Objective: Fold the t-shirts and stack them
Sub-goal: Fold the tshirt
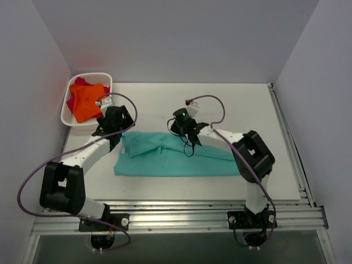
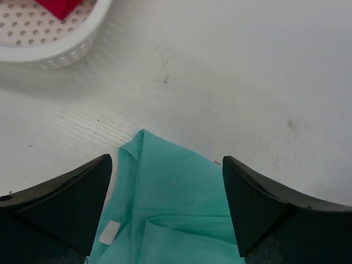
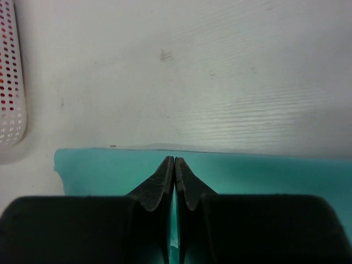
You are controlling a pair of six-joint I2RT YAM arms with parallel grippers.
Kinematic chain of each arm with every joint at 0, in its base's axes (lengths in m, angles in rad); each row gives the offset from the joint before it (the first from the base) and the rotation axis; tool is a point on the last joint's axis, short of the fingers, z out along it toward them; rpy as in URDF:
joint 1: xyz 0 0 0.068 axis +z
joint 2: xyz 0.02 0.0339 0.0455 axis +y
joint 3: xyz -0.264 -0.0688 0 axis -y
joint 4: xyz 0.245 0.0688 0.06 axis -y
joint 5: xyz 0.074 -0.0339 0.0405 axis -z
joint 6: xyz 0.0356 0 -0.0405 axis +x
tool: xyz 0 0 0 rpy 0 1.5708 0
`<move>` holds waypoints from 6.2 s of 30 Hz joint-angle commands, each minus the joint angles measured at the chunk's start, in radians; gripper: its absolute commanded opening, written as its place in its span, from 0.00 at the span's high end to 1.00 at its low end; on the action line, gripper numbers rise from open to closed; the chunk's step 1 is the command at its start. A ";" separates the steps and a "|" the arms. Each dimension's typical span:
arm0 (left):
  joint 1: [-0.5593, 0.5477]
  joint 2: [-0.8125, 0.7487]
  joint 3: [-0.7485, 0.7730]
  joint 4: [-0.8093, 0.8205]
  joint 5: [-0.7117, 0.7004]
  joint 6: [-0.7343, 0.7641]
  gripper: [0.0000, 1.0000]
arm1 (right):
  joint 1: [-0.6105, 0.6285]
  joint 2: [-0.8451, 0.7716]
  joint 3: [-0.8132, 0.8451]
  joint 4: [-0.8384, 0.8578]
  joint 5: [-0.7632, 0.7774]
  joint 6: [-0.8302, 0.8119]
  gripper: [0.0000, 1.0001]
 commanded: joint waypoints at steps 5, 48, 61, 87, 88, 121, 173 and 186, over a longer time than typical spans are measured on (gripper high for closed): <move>0.086 -0.060 -0.057 0.132 0.098 0.009 0.11 | 0.107 0.287 0.293 -0.054 -0.051 -0.014 1.00; 0.123 -0.048 -0.082 0.153 0.112 0.009 0.16 | 0.273 0.126 0.145 -0.118 -0.040 -0.027 1.00; 0.123 -0.033 -0.081 0.164 0.114 0.009 0.18 | 0.334 -0.133 -0.263 -0.034 -0.043 0.050 1.00; -0.077 -0.068 -0.097 -0.225 0.100 -0.188 0.24 | 0.350 -0.463 -0.224 -0.248 0.233 -0.069 0.13; -0.077 -0.062 -0.102 -0.226 0.104 -0.194 0.25 | 0.344 -0.477 -0.224 -0.249 0.242 -0.073 0.13; -0.051 0.769 0.830 -0.382 0.152 -0.024 0.98 | -0.069 -0.612 -0.279 -0.262 0.118 -0.249 0.12; 0.107 1.168 1.446 -0.253 0.428 0.052 0.08 | -0.103 -0.629 -0.340 -0.218 0.153 -0.261 0.14; 0.107 1.142 1.384 -0.212 0.431 0.047 0.22 | -0.104 -0.601 -0.343 -0.207 0.158 -0.258 0.15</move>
